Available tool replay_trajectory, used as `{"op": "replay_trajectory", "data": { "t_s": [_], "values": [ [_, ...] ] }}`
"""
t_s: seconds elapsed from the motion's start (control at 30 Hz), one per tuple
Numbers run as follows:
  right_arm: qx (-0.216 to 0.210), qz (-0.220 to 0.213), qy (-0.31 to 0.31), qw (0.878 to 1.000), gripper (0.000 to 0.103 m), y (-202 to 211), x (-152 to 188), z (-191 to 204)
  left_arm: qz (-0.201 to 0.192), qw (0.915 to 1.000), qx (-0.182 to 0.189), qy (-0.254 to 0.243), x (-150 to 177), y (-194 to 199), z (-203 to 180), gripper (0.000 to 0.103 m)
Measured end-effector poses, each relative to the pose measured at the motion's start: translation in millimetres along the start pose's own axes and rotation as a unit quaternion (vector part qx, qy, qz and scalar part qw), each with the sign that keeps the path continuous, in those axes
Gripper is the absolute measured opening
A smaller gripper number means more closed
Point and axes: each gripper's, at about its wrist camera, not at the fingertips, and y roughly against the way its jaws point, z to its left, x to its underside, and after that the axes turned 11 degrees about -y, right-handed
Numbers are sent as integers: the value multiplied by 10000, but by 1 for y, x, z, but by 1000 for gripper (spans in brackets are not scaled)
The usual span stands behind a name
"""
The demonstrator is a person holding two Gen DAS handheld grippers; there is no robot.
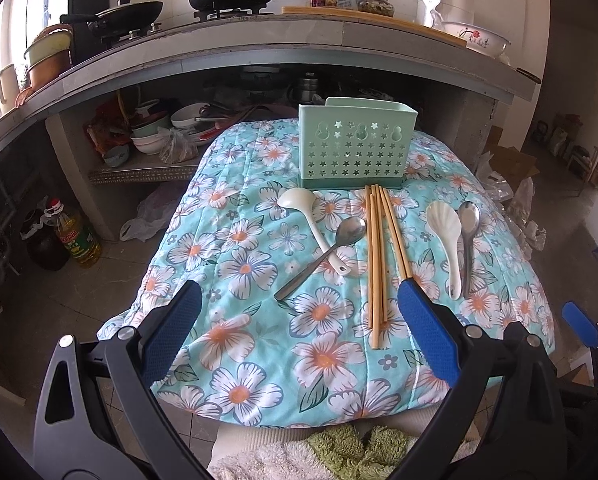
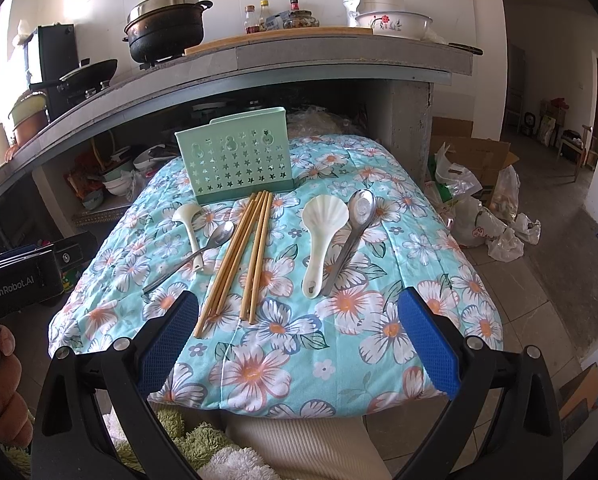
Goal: Organize utensils
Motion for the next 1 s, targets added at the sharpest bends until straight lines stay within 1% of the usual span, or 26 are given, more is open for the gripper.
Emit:
{"op": "replay_trajectory", "data": {
  "t_s": [0.13,0.33,1.0],
  "values": [
    [-4,13,-7,10000,97,0,-1,1,112,9998,143,-72,1,-6,-5,95],
    [-17,40,-29,10000,97,-1,0,0,170,9996,232,-67,3,-10,-8,95],
    [-21,51,-46,10000,97,-1,1,-1,245,9994,229,-1,6,-14,-6,95]
  ]
}}
